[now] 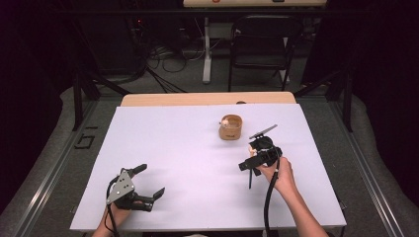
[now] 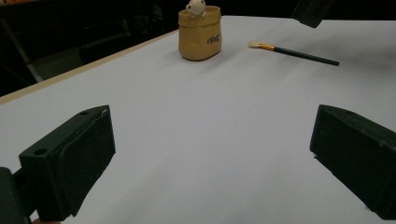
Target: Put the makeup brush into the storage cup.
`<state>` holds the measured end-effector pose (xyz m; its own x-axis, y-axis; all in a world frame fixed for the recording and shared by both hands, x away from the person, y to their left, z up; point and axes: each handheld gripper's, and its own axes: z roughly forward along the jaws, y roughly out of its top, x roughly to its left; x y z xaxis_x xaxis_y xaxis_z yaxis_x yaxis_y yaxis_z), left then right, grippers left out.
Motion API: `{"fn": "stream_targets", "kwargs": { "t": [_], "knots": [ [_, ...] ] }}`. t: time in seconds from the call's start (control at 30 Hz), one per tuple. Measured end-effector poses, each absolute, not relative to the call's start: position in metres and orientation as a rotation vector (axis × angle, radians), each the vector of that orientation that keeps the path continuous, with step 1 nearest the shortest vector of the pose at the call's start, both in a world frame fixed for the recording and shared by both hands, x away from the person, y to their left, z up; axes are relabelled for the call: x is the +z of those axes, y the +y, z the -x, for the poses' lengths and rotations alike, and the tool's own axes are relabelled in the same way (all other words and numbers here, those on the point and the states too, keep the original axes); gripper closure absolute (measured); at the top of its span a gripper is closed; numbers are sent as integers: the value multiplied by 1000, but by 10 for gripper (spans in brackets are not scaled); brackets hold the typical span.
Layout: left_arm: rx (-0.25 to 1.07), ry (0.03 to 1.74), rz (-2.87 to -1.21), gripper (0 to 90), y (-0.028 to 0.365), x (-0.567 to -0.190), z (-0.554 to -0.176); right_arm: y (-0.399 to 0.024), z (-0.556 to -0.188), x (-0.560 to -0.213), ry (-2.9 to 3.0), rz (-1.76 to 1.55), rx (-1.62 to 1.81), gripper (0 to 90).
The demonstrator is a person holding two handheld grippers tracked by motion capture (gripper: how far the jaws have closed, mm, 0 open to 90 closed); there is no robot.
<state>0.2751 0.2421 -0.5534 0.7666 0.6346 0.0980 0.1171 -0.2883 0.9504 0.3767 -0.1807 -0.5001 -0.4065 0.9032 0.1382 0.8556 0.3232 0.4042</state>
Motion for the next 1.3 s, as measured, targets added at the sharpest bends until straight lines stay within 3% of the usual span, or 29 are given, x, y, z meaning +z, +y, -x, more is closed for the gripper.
{"fn": "stream_targets", "kwargs": {
  "t": [0.17,0.37,0.5,0.87,1.3],
  "knots": [
    [567,581,-1814,0,243,-552,-276,-179,-386,-507,2446,-1771,582,0],
    [564,594,-1805,0,243,-552,-276,-176,-395,-509,2405,-1829,551,148],
    [559,590,-1802,0,243,-551,-276,-176,-401,-514,2401,-1859,537,197],
    [532,606,-1776,0,247,-550,-276,-177,-427,-518,2416,-1964,336,558],
    [503,613,-1798,1,248,-549,-277,-176,-430,-526,2357,-2065,308,733]
  ]
}}
